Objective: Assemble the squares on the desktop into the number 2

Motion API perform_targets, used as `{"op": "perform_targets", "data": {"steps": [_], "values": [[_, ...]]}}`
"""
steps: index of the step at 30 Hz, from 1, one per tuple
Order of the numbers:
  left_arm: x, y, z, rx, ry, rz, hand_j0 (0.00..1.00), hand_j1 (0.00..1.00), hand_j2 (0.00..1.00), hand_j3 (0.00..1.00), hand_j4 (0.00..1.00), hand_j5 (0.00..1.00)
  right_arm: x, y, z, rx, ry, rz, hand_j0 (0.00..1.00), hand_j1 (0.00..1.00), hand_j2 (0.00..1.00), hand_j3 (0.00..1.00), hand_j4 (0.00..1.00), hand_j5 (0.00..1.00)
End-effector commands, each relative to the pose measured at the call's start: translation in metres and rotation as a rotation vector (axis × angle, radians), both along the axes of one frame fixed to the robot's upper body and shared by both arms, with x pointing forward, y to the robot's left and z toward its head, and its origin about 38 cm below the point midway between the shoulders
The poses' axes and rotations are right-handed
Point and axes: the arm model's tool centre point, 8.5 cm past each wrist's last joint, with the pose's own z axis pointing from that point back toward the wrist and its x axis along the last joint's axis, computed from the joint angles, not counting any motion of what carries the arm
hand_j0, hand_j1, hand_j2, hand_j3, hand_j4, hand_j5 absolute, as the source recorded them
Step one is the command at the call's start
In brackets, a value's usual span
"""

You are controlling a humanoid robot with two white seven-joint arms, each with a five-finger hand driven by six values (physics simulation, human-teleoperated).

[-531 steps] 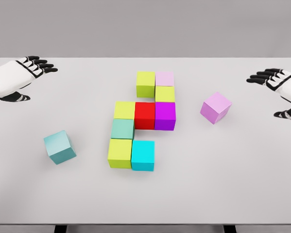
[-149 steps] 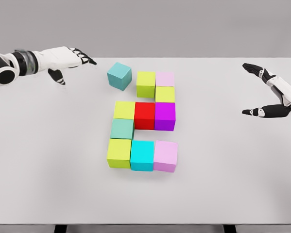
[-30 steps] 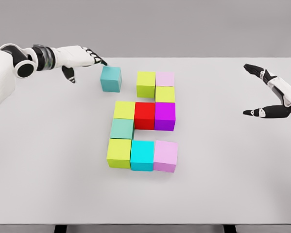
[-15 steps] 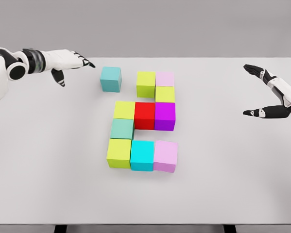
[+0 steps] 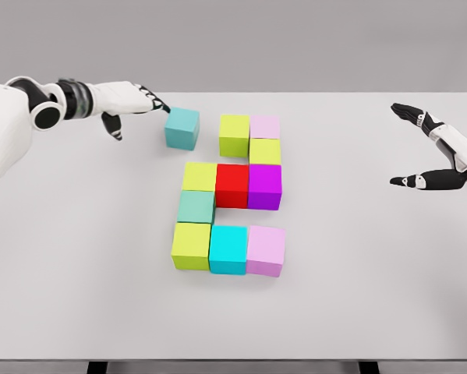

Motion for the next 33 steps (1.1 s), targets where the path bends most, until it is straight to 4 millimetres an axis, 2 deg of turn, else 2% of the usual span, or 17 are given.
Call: {"op": "perform_targets", "data": {"steps": [1, 6, 8, 13, 15, 19, 23, 27, 33], "values": [[0.0, -0.005, 0.002, -0.005, -0.006, -0.014, 1.0, 1.0, 1.0, 1.0, 1.0, 1.0, 0.0, -0.001, 0.001, 0.009, -0.001, -0.002, 1.0, 1.0, 1.0, 1.0, 1.0, 1.0], [-0.001, -0.003, 0.001, -0.003, -0.003, -0.009, 1.0, 1.0, 1.0, 1.0, 1.0, 1.0, 0.0, -0.001, 0.001, 0.008, 0.0, -0.003, 1.0, 1.0, 1.0, 1.0, 1.0, 1.0], [0.0, 0.005, 0.002, 0.001, -0.003, 0.008, 1.0, 1.0, 1.0, 1.0, 1.0, 1.0, 0.0, 0.0, 0.001, 0.007, 0.0, -0.001, 1.0, 1.0, 1.0, 1.0, 1.0, 1.0], [-0.003, 0.039, 0.006, 0.031, -0.008, 0.052, 1.0, 1.0, 1.0, 1.0, 1.0, 1.0, 0.0, -0.001, 0.001, 0.008, -0.001, -0.002, 1.0, 1.0, 1.0, 1.0, 1.0, 1.0], [-0.005, 0.044, 0.005, 0.046, -0.005, 0.051, 1.0, 1.0, 1.0, 1.0, 1.0, 1.0, 0.0, -0.001, 0.001, 0.008, -0.001, -0.002, 1.0, 1.0, 1.0, 1.0, 1.0, 1.0], [-0.014, 0.031, 0.011, 0.083, -0.026, -0.038, 1.0, 1.0, 1.0, 1.0, 1.0, 1.0, 0.0, -0.001, 0.001, 0.008, -0.001, -0.002, 1.0, 1.0, 1.0, 1.0, 1.0, 1.0], [-0.021, 0.031, 0.014, 0.101, -0.035, -0.074, 1.0, 1.0, 1.0, 1.0, 1.0, 1.0, 0.0, -0.001, 0.001, 0.008, 0.0, -0.003, 1.0, 1.0, 1.0, 1.0, 1.0, 1.0], [-0.027, 0.027, 0.004, 0.102, -0.019, -0.094, 1.0, 1.0, 1.0, 1.0, 1.0, 1.0, 0.0, -0.001, 0.001, 0.008, 0.0, -0.003, 1.0, 1.0, 1.0, 1.0, 1.0, 1.0], [-0.028, 0.019, 0.002, 0.096, -0.019, -0.112, 1.0, 1.0, 1.0, 1.0, 1.0, 1.0, 0.0, -0.002, 0.001, 0.006, 0.0, -0.003, 1.0, 1.0, 1.0, 1.0, 1.0, 1.0]]}}
